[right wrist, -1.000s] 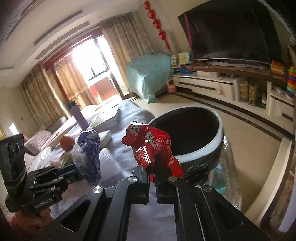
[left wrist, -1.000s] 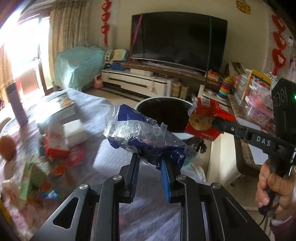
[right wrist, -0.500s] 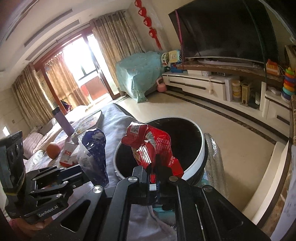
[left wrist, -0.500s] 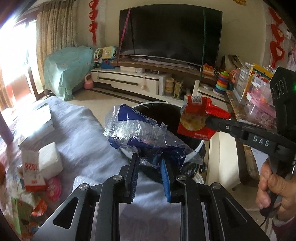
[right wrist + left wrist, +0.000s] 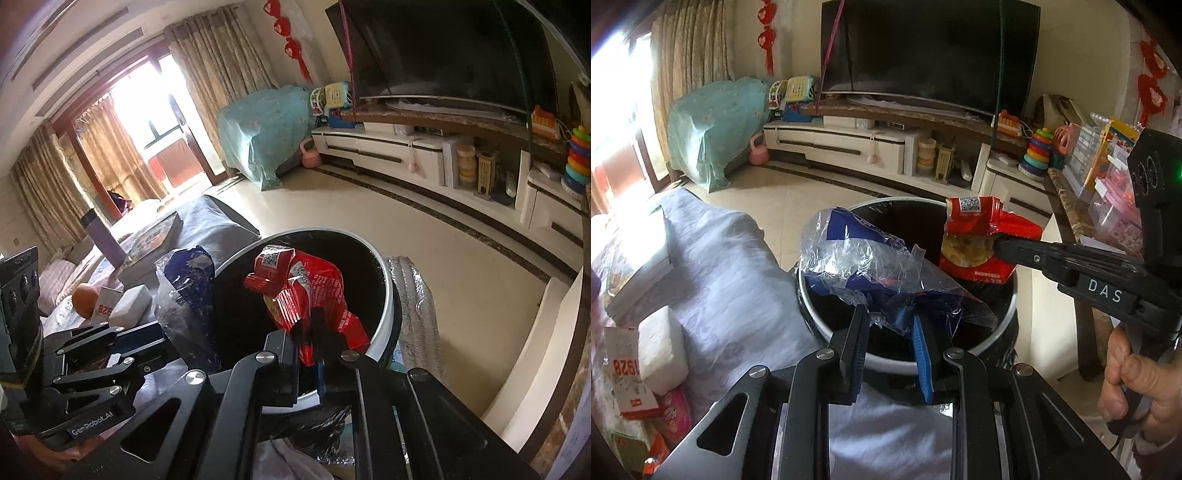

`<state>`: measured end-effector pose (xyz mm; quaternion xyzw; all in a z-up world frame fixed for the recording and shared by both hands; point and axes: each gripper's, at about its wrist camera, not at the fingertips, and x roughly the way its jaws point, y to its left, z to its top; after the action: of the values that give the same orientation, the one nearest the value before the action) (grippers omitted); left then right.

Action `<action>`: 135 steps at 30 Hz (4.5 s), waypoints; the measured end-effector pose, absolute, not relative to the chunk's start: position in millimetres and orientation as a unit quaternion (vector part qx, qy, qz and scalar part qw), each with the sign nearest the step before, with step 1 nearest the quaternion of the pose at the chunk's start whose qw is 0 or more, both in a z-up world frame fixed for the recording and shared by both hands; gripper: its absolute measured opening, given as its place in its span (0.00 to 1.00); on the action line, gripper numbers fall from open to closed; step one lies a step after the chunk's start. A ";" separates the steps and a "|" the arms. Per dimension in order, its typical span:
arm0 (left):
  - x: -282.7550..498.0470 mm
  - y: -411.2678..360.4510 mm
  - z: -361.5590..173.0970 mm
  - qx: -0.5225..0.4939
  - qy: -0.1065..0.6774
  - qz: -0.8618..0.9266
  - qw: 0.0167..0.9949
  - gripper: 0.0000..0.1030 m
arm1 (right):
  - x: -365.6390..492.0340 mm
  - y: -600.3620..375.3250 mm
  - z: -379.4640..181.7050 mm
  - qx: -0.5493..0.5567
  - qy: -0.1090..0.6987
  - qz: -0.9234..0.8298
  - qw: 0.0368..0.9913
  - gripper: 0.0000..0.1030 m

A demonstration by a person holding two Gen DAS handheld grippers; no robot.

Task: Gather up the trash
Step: 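Open both tools to drop the bag and wrapper into the bin, then move both tools back over the table toward the remaining trash, then grasp the cartoon snack wrapper with the left tool while the right tool grasps the white foam net, then carry the snack wrapper and foam net in both tools over the bin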

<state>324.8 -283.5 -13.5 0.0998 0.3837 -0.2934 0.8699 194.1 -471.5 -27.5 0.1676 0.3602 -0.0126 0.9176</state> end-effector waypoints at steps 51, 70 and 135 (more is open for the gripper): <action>149.6 -103.1 -16.1 -0.033 0.373 -0.148 0.915 0.68 | 134.7 -333.2 -26.7 0.145 0.349 0.046 0.925 0.96; 180.5 -67.0 -24.8 -0.054 0.398 -0.109 0.910 0.68 | 145.2 -296.1 -46.1 0.124 0.377 0.065 0.915 0.96; 225.3 -164.1 0.5 -0.028 0.380 -0.265 0.886 0.07 | 138.4 -377.4 -20.3 0.145 0.340 0.027 0.929 0.24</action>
<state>225.3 -164.1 0.5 -0.0277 0.3803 -0.2653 0.8856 138.4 -377.4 -20.3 0.1451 0.3405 0.0272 0.9286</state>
